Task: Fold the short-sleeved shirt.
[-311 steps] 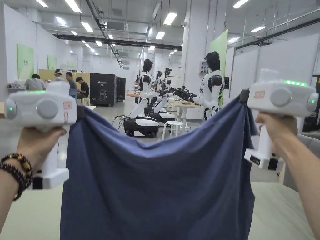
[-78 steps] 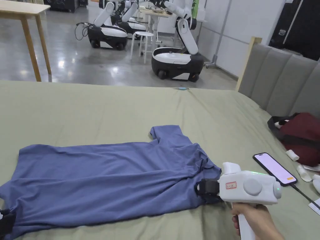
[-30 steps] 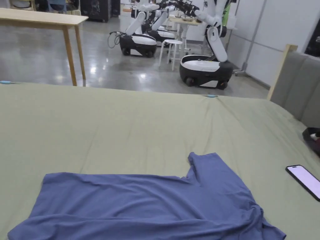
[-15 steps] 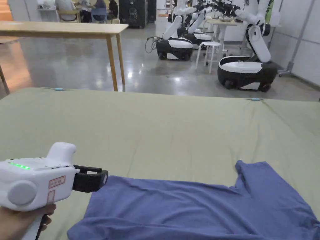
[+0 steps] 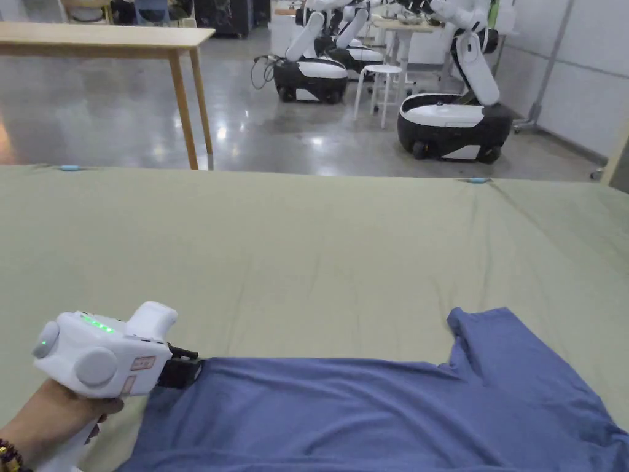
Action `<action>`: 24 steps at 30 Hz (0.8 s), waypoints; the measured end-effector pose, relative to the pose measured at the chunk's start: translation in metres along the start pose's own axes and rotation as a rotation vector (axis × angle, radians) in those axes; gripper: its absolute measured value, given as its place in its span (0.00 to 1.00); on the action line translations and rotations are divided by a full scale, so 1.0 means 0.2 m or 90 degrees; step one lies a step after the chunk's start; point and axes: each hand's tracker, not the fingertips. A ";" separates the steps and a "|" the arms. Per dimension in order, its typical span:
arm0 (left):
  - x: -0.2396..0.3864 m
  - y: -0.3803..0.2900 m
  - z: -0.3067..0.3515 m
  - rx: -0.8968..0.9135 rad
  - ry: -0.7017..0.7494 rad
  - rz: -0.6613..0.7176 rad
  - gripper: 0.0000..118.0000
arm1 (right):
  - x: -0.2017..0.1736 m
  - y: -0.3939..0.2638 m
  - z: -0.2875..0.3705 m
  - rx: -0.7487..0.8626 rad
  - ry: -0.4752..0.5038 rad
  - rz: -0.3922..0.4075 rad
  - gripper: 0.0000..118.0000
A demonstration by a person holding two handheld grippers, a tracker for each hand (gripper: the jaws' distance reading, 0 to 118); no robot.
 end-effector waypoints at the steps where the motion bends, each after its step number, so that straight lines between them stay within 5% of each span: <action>1: 0.02 0.01 0.02 -0.016 -0.012 0.000 0.03 | -0.01 0.00 -0.01 -0.003 0.003 0.002 0.00; 5: 0.11 0.02 0.06 -0.014 0.042 -0.053 0.01 | -0.02 0.03 -0.07 -0.012 0.017 0.025 0.00; 9: 0.13 0.06 0.16 0.015 0.038 -0.038 0.01 | 0.02 0.22 -0.23 -0.001 0.015 0.117 0.00; 14: 0.18 0.08 0.33 0.039 0.043 -0.038 0.01 | 0.22 0.56 -0.77 -0.037 -0.022 0.171 0.04; 15: 0.19 0.08 0.36 0.042 0.045 -0.039 0.01 | 0.31 0.60 -0.92 -0.038 -0.027 0.166 0.21; 17: 0.23 0.07 0.40 0.040 0.045 -0.040 0.01 | 0.43 0.67 -1.19 -0.087 -0.014 0.131 0.92; 18: 0.24 0.06 0.42 0.046 0.045 -0.037 0.01 | 0.47 0.69 -1.29 -0.118 -0.009 0.108 1.00; 24: 0.28 -0.01 0.47 0.059 0.036 -0.014 0.01 | 0.61 0.62 -1.77 -0.277 -0.103 0.118 0.96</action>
